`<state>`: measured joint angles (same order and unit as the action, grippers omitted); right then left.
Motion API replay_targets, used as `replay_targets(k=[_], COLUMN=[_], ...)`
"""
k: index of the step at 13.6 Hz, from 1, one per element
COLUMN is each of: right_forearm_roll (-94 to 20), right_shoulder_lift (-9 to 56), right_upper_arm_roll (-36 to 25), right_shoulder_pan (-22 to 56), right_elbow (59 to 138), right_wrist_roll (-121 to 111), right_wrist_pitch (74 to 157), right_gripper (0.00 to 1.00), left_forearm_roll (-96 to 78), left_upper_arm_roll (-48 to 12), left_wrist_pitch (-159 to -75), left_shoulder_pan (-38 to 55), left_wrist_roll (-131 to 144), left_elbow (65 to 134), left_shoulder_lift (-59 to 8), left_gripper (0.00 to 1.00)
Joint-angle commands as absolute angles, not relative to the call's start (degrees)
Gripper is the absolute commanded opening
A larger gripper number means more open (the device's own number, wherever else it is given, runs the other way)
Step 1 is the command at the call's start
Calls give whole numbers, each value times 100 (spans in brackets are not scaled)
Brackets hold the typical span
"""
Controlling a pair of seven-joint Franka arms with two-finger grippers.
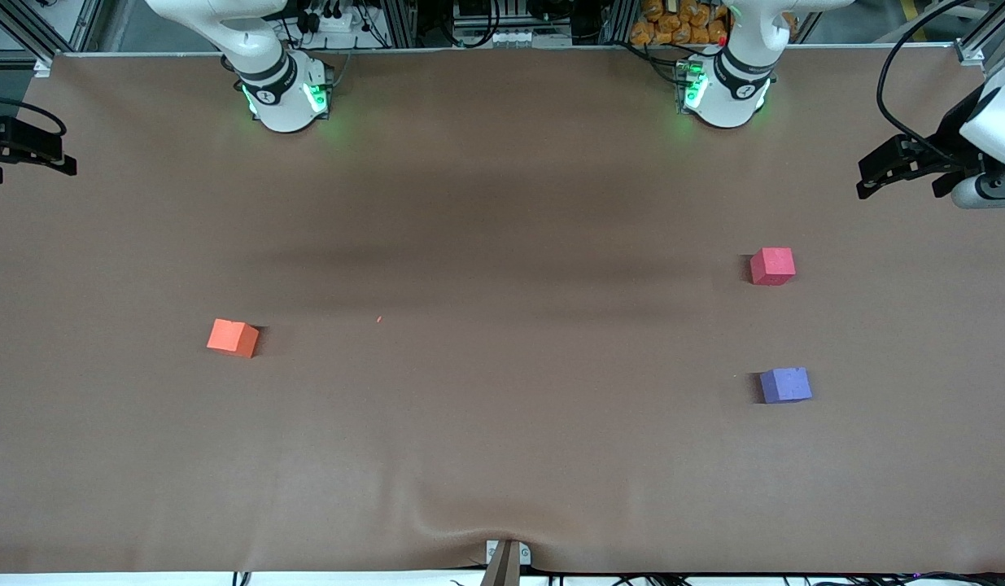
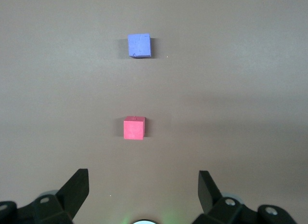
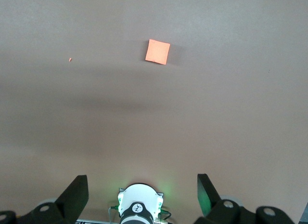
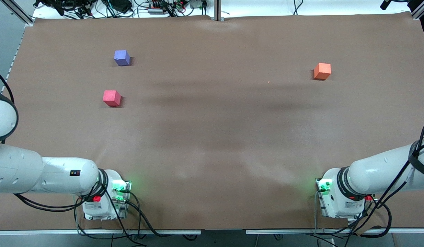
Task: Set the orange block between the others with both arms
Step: 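Reach the right gripper down to the orange cube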
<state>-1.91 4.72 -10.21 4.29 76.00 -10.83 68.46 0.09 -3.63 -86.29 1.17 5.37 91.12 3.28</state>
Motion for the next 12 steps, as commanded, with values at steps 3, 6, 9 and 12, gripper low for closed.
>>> replay_targets(k=[3, 6, 9, 12], right_forearm_roll=[-149, -149, -149, -149], right_shoulder_lift=[413, 553, 1070, 1695], right_upper_arm_roll=[-1011, -1011, -1011, -1019], right_shoulder_pan=[466, 518, 545, 484], right_elbow=[7550, 7646, 8084, 8725], right_wrist_roll=[-1037, -1037, -1037, -1037], right_wrist_pitch=[6802, 7231, 8127, 9312], right_gripper=[100, 100, 100, 100], left_forearm_roll=[53, 44, -17, -18], left_upper_arm_roll=[-387, -369, -378, -395], left_wrist_pitch=[-8622, -8622, -8622, -8622], left_shoulder_pan=[70, 62, 79, 114], left_wrist_roll=[352, 352, 352, 352], left_elbow=[8983, 8939, 8956, 8991], left_shoulder_lift=[255, 255, 246, 237], left_gripper=[100, 100, 100, 100])
